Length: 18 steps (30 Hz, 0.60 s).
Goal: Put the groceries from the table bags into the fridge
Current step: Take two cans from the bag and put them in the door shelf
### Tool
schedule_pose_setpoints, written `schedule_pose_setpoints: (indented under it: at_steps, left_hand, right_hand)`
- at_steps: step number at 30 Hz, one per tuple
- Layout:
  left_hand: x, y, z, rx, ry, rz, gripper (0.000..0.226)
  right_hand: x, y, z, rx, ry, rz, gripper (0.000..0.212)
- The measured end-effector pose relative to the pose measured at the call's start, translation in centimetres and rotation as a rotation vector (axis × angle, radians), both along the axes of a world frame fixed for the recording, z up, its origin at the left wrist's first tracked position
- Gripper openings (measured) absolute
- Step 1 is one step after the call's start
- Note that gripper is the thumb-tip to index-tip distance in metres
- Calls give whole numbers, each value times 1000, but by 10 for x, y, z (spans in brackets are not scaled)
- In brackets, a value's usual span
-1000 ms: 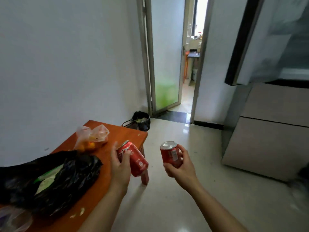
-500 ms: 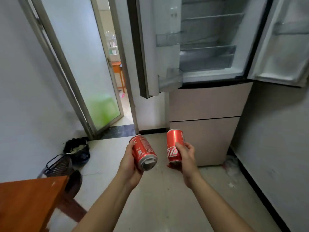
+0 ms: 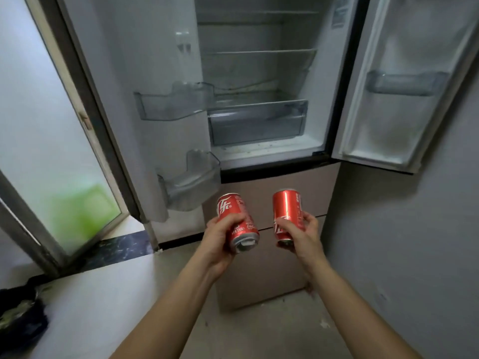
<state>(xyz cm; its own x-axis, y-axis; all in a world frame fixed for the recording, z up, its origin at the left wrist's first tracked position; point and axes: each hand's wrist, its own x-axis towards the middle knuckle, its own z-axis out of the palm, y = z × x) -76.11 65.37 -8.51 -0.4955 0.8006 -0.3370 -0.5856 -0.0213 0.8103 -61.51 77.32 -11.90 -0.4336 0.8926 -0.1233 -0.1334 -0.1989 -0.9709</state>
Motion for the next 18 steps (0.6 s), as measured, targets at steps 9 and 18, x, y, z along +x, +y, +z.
schedule_pose_setpoints:
  at_steps: [9,18]
  left_hand:
    - [-21,84,42,-29,653,314,82]
    - [-43,73,94,-427,1015,906,75]
  right_hand:
    - [-66,134,18,68,140,187,71]
    - [-167,172,86,390,174,649,68]
